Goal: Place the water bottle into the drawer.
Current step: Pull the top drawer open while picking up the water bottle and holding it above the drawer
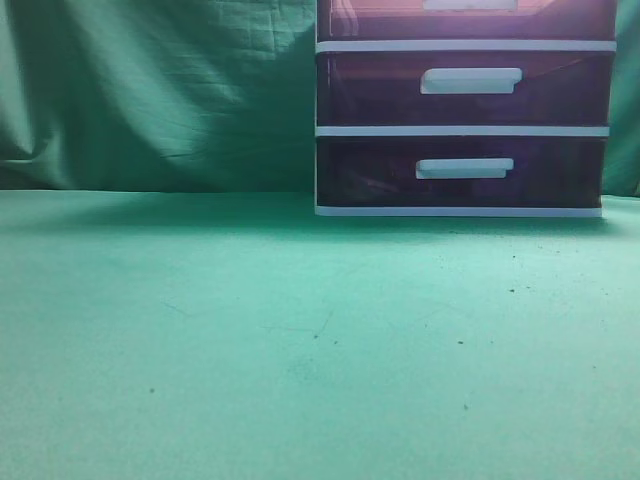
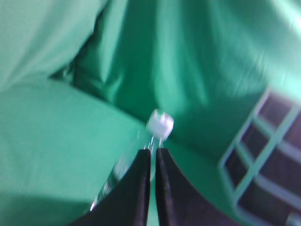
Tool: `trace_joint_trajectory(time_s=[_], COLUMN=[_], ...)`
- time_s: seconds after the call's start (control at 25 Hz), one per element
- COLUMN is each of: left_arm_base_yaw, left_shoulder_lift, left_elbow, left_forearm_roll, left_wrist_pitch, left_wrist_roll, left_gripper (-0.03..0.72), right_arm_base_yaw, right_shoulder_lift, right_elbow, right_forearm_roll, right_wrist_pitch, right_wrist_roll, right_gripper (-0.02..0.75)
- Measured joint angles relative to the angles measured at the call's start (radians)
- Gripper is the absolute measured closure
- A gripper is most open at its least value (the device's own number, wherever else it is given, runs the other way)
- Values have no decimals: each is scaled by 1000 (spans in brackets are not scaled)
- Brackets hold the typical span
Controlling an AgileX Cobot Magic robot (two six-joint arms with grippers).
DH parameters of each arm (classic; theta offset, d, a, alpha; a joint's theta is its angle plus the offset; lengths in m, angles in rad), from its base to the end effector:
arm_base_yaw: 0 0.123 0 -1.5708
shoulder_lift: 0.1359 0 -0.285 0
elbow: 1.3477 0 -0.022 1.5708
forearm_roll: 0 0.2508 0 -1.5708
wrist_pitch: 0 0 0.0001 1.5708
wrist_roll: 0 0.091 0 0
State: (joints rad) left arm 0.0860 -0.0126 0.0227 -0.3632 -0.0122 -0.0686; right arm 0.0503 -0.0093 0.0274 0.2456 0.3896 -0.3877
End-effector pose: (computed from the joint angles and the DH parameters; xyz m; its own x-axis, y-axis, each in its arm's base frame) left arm 0.0559 0.0052 0.2073 0.1177 -0.4099 -0.9045 -0.0451 0.9077 -0.4172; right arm 0.0517 0.0110 0.1705 -0.2788 -0.1727 -0.9447 -0.1846 0.9750 -0.1238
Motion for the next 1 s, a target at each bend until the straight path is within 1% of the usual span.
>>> trace_joint_trajectory(time_s=[0.08, 0.16, 0.2, 0.28, 0.36, 0.44, 0.52, 0.68, 0.8, 0.88, 0.92, 1.0], left_arm_base_yaw=[0, 0, 0, 0, -12, -36, -60, -101, -106, -106, -106, -106], left_shoulder_lift=[0, 0, 0, 0, 17, 89, 184, 390, 516, 605, 642, 724], left_elbow=[0, 0, 0, -25, -113, -193, -253, -290, -290, -291, -294, -314], left_forearm_roll=[-73, -86, -72, 26, 177, 245, 270, 284, 289, 301, 308, 324], left_wrist_pitch=[-102, -171, -194, -159, -28, 45, 85, 111, 76, 5, -30, -67], left_wrist_roll=[-7, -7, -7, -14, -40, -47, -53, -58, -58, -58, -59, -59], left_gripper=[688, 688, 688, 688, 688, 688, 688, 688, 688, 688, 639, 491], right_arm_base_yaw=[0, 0, 0, 0, 0, 0, 0, 0, 0, 0, 0, 0], right_shoulder_lift=[0, 0, 0, 0, 0, 0, 0, 0, 0, 0, 0, 0], right_elbow=[0, 0, 0, 0, 0, 0, 0, 0, 0, 0, 0, 0], right_forearm_roll=[0, 0, 0, 0, 0, 0, 0, 0, 0, 0, 0, 0], right_wrist_pitch=[0, 0, 0, 0, 0, 0, 0, 0, 0, 0, 0, 0], right_wrist_roll=[0, 0, 0, 0, 0, 0, 0, 0, 0, 0, 0, 0], right_gripper=[687, 687, 687, 687, 687, 687, 687, 687, 687, 687, 687, 687])
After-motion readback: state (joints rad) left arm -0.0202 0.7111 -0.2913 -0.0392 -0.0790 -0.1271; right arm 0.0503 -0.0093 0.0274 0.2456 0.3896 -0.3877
